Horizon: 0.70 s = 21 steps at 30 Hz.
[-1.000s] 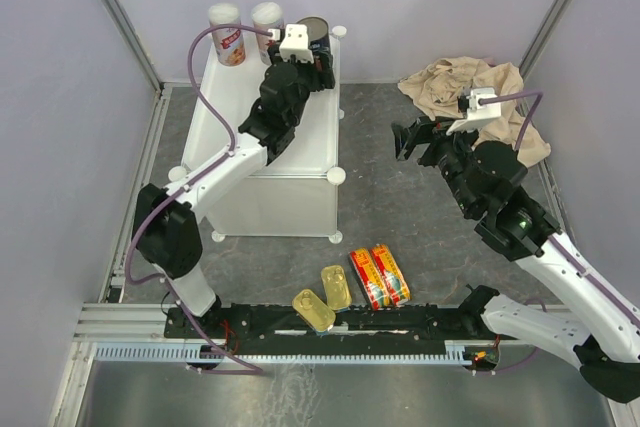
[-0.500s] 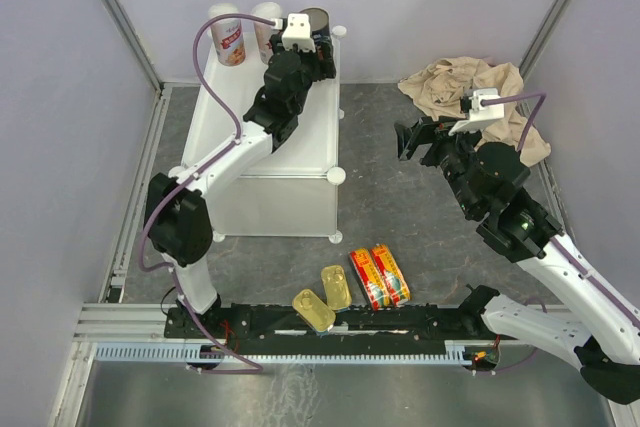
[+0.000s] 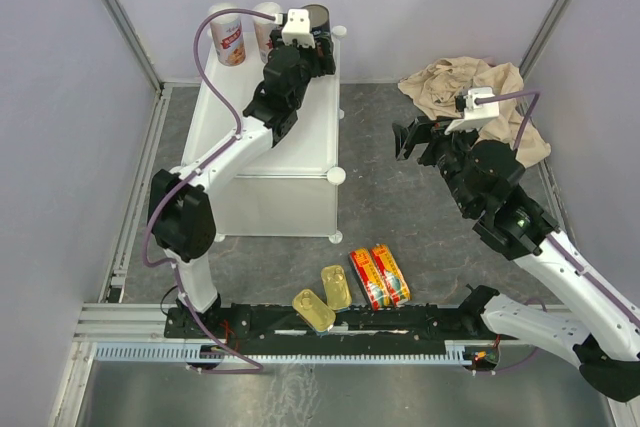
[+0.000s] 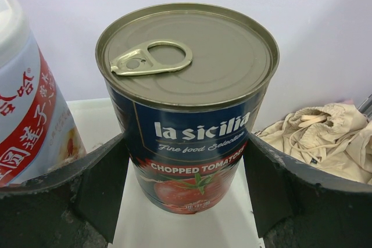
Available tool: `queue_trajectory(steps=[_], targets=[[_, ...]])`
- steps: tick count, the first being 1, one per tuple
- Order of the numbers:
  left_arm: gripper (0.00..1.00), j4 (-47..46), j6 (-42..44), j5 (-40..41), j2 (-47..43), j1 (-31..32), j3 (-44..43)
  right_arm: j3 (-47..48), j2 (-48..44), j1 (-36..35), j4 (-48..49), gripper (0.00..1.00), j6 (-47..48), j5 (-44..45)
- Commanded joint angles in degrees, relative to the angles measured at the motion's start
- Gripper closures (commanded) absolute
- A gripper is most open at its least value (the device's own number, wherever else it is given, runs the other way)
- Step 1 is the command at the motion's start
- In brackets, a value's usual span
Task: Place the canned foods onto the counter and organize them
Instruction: Adjust the canned food at the counter.
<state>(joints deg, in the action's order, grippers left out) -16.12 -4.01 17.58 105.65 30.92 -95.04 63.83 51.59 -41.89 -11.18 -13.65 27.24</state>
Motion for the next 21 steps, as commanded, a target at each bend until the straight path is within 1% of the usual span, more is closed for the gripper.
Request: queue_trajectory(steps=[1,8,15,21], targets=[[0.19,-0.97,1.22,-2.27,1.01,0.00,-3.14,0.40,0.21,0.22,2.12,0.03,0.81,0.82],[0.18,-0.03,1.37,-2.45,1.32,-0.11,-3.57,0.28,0.41,0.20,2.13,0.02,0.73,0.80],[0.07,0.84,0.70,-0.68,0.85,-0.09,-3.01,0.18,0.38,0.17,2.10,0.02,0.48,0.63],[0.03,1.04,0.44,0.06,-0.03,-0.07,-2.14,0.13,0.61,0.21,2.04,0.02,0.07,0.29]])
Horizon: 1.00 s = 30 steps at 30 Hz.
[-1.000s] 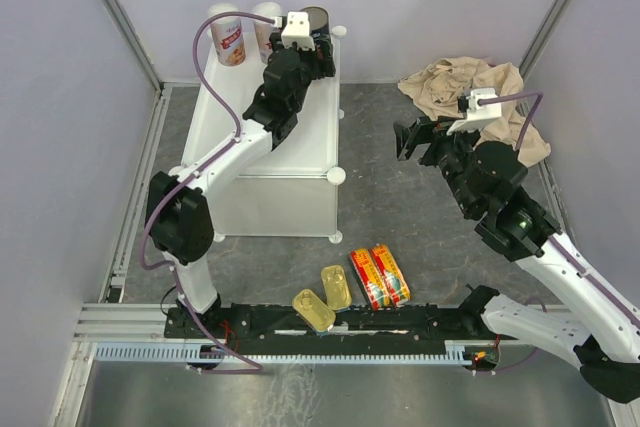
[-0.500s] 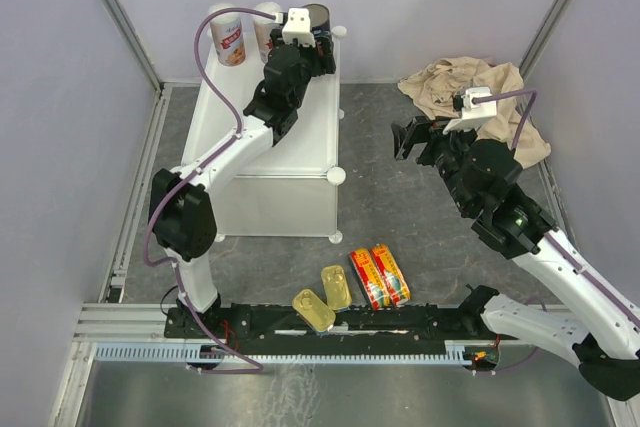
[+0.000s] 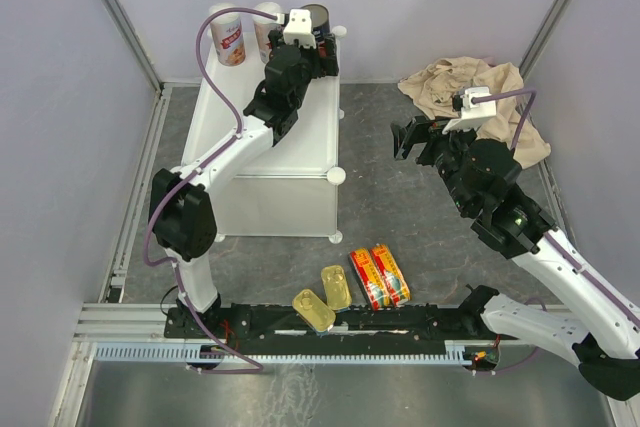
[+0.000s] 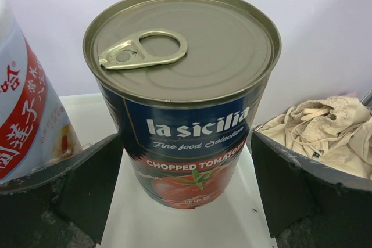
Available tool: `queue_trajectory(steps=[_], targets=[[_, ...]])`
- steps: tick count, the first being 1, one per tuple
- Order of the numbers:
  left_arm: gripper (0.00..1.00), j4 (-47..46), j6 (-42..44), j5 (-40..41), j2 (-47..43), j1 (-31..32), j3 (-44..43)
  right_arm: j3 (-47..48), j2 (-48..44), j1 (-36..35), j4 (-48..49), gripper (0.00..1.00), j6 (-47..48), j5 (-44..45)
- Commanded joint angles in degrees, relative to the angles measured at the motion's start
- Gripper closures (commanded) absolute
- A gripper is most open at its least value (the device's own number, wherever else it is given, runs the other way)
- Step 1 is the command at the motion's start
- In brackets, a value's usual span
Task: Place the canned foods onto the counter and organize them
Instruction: Adjust the canned food at the counter, then pick up the canned food from the center of the board.
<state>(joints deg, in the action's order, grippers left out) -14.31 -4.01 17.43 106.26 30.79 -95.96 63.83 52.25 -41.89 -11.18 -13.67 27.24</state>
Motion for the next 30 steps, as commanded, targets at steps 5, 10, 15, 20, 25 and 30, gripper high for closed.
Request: queue_trajectory(steps=[5,10,15,20,25,30], targets=[[0.02,-0.81,0.41,0.69,-1.39,-0.02,-0.42,0.12,-0.09,0.21,1.93,0.02,-0.17,-0.05],[0.01,-0.72,0.24,0.93,-2.12,0.01,-0.21,0.24,-0.25,0.23,1.70,0.02,-0.37,-0.26],[0.01,-0.50,-0.03,1.20,-2.86,0.07,0.19,0.24,-0.44,0.18,1.37,0.02,-0.47,-0.33],[0.00,-0.50,-0.03,1.81,-4.13,0.10,1.05,0.24,-0.40,0.20,1.25,0.02,-0.86,-0.68],[0.00,-0.32,0.06,1.99,-5.43,0.12,1.79,0.15,-0.29,0.20,1.01,0.03,-1.08,-0.88],[0.00,0.00,-0.39,2.11,-7.05,0.06,3.02,0.10,-0.09,0.19,0.12,0.02,-1.52,-1.17]])
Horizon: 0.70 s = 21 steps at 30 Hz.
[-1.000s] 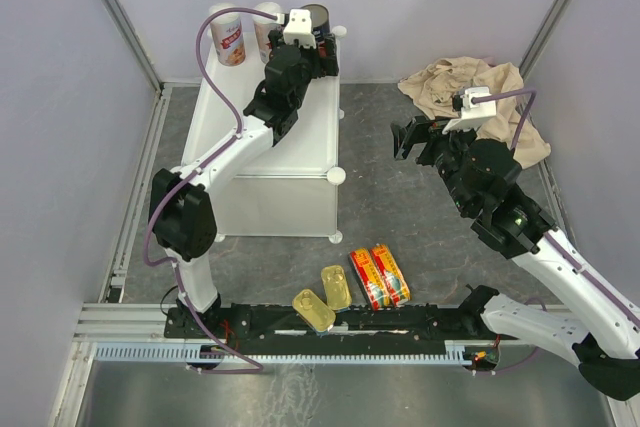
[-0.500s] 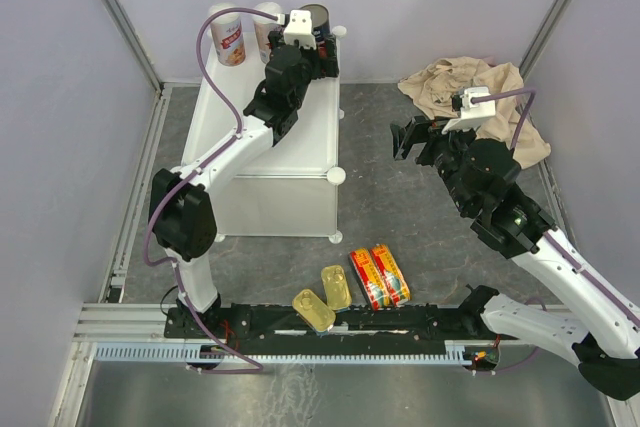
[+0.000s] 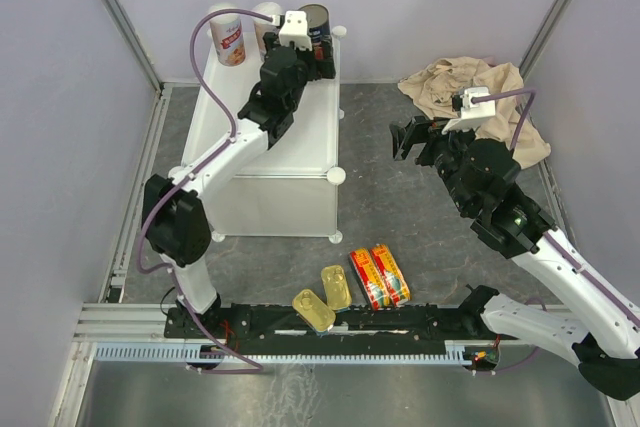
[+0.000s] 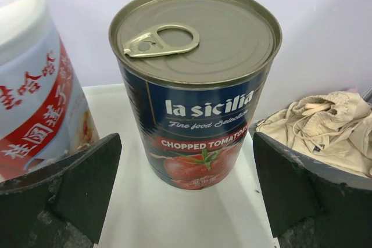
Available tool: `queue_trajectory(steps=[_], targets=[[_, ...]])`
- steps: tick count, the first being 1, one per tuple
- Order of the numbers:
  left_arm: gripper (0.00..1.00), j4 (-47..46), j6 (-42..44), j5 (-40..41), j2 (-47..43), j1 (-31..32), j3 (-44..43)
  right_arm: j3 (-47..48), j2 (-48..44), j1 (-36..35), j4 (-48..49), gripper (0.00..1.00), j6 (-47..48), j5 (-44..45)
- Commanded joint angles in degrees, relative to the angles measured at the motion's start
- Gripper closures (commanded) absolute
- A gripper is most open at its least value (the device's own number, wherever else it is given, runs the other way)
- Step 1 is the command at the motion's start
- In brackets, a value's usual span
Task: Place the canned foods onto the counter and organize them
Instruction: Pick up the canned food from the center of the board.
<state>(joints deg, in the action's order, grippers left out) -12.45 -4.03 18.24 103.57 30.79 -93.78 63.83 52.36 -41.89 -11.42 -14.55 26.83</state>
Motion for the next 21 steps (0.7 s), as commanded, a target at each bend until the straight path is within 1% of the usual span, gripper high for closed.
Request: queue_trajectory(steps=[1,9,15,21], targets=[[0.00,-1.79,-0.56,1.35,-4.98,0.06,1.42,0.14,-0.11,0.22,0.02,0.02,-0.70,-0.65],[0.00,-1.69,-2.55,1.66,-9.26,0.20,6.33,-0.34,0.96,0.23,-4.25,0.02,-2.81,-0.99],[0.00,-1.08,-3.64,2.26,-13.49,0.87,9.74,-2.06,-0.08,0.21,-7.07,0.02,-4.65,-1.54],[0.00,3.34,-3.88,5.47,-18.18,3.10,10.90,-5.23,-1.60,0.22,-11.05,0.03,-7.12,-3.63]])
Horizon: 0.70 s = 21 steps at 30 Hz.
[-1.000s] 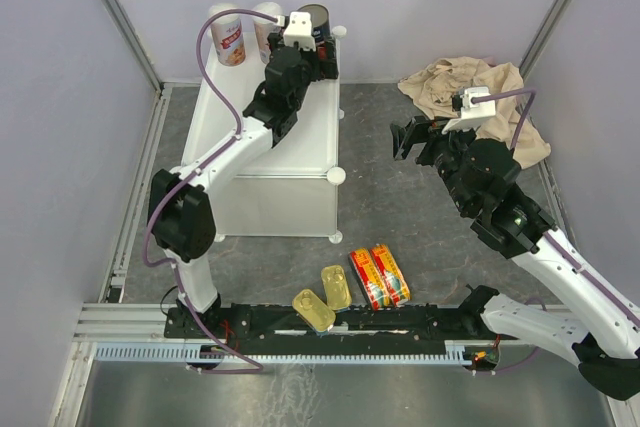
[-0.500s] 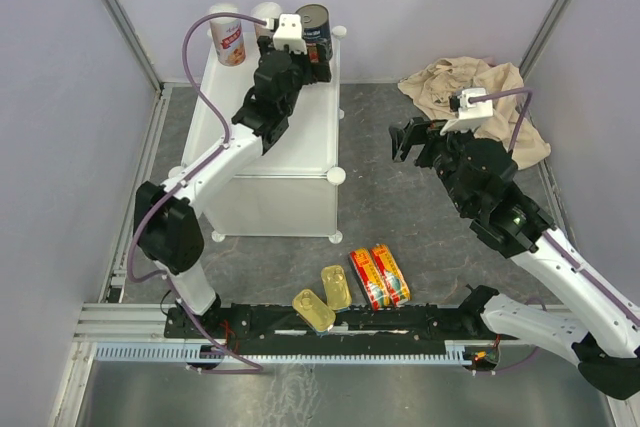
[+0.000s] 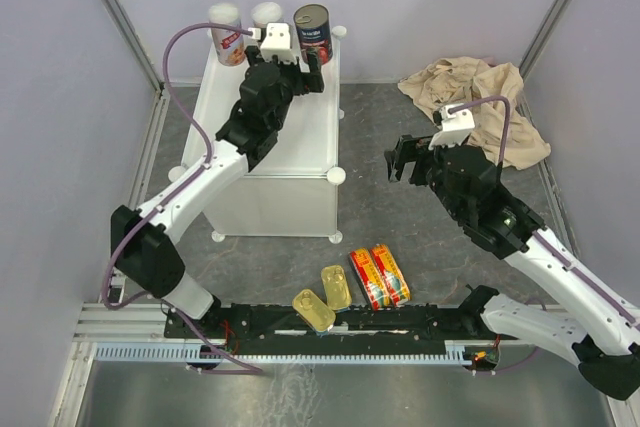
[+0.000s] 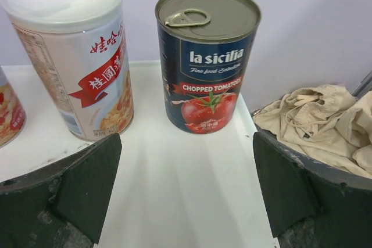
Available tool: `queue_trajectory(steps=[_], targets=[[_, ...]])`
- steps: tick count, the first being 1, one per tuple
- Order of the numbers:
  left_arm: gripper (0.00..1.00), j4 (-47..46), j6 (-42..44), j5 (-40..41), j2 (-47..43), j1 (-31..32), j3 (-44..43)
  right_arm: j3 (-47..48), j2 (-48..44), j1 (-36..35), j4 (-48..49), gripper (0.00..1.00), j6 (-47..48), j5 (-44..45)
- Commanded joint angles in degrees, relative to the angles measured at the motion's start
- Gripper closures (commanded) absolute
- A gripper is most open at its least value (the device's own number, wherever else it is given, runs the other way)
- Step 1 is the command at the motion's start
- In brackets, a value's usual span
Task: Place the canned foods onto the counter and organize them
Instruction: Pick up the canned food from the center of the board.
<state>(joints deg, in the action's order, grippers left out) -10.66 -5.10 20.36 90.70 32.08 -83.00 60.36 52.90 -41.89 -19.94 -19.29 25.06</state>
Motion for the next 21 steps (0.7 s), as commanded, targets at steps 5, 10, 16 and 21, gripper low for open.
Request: queue_trajectory(steps=[5,10,16,21], targets=[[0.01,5.02,-2.46,7.30,-10.76,5.35,3.11,-7.74,-3.09,0.23,-4.57,0.03,-5.06,-4.02],[0.02,7.24,-4.14,11.36,-18.18,9.65,9.49,-14.17,-5.00,0.09,-4.31,0.05,-8.17,-6.80],[0.05,10.26,-10.83,12.33,-24.89,13.30,16.11,-17.98,-5.17,-0.43,-6.04,0.05,-10.82,-9.54],[0.06,10.38,-11.57,14.69,-27.35,16.31,19.85,-21.97,-5.33,-1.70,-6.68,0.05,-12.65,-10.56]])
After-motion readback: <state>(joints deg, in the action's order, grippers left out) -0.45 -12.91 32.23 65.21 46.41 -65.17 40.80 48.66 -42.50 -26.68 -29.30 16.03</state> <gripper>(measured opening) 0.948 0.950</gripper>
